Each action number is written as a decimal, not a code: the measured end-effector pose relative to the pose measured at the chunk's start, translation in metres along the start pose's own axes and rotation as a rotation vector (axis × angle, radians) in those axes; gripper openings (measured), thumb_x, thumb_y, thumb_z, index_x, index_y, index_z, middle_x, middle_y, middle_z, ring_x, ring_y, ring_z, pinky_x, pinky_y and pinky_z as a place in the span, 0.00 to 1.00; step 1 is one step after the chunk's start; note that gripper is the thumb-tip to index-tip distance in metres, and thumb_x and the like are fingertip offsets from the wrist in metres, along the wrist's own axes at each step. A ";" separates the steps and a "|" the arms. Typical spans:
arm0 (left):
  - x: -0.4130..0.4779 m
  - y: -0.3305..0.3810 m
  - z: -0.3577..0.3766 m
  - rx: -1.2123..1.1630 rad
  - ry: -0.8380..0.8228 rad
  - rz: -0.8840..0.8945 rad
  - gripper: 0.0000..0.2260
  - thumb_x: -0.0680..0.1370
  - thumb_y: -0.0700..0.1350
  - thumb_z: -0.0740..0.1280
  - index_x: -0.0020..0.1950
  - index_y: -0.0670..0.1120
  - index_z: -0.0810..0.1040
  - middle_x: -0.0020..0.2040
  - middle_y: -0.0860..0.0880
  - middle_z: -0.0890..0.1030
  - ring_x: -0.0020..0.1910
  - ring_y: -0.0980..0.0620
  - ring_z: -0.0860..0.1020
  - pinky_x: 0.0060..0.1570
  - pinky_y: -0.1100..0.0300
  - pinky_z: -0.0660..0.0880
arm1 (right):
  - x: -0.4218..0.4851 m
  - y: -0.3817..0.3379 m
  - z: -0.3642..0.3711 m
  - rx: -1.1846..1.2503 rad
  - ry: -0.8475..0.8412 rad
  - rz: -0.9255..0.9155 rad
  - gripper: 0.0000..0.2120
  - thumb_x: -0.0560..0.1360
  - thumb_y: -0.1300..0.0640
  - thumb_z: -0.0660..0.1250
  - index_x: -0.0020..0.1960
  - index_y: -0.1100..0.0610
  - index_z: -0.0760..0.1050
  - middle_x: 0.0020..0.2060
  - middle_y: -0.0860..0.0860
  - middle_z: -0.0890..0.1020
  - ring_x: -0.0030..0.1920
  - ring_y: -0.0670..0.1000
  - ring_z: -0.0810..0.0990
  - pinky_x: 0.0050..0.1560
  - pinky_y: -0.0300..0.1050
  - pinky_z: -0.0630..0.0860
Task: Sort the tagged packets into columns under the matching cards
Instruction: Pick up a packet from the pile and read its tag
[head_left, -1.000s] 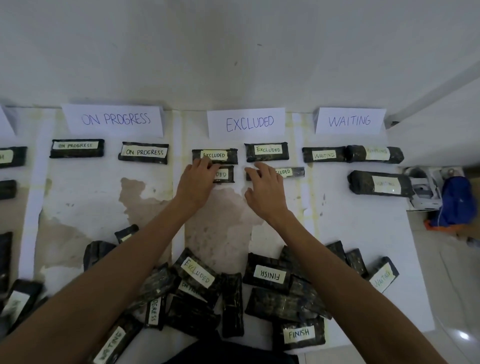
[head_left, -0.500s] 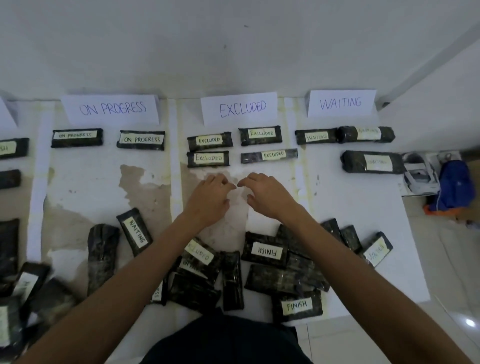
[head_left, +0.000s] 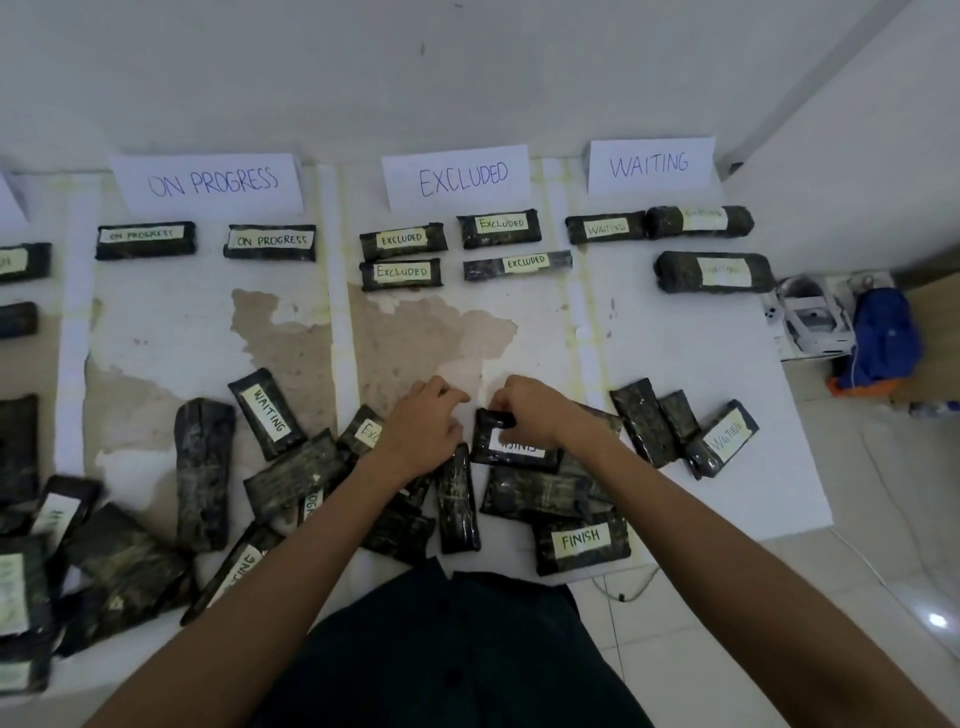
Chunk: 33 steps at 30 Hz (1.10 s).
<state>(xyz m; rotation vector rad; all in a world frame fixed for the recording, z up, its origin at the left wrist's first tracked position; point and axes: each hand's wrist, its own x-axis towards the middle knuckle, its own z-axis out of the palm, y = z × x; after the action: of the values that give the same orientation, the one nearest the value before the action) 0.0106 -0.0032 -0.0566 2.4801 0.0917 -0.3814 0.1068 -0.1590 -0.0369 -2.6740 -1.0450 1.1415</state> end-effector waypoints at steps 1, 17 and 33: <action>-0.002 0.002 -0.002 -0.035 0.010 -0.012 0.17 0.75 0.43 0.63 0.64 0.45 0.73 0.58 0.45 0.73 0.57 0.44 0.71 0.56 0.50 0.72 | -0.001 -0.002 -0.003 0.045 -0.009 0.008 0.14 0.70 0.59 0.71 0.54 0.56 0.75 0.51 0.55 0.76 0.49 0.54 0.76 0.49 0.48 0.75; -0.034 -0.012 -0.053 -0.103 0.251 -0.211 0.28 0.68 0.55 0.70 0.64 0.45 0.69 0.55 0.46 0.73 0.51 0.47 0.73 0.49 0.51 0.75 | 0.013 -0.092 -0.029 1.221 0.258 0.215 0.13 0.72 0.63 0.69 0.54 0.59 0.71 0.51 0.57 0.78 0.49 0.56 0.81 0.44 0.49 0.83; -0.168 -0.165 -0.147 0.143 0.308 -0.384 0.34 0.66 0.49 0.71 0.71 0.47 0.65 0.65 0.47 0.71 0.62 0.42 0.68 0.60 0.48 0.64 | 0.059 -0.280 -0.015 0.884 0.154 -0.010 0.14 0.72 0.55 0.68 0.56 0.52 0.69 0.43 0.50 0.78 0.43 0.51 0.79 0.37 0.39 0.71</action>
<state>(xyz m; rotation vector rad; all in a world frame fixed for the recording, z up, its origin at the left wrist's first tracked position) -0.1392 0.2212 0.0110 2.6422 0.6954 -0.1614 -0.0124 0.0953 0.0201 -1.9912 -0.3734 1.0342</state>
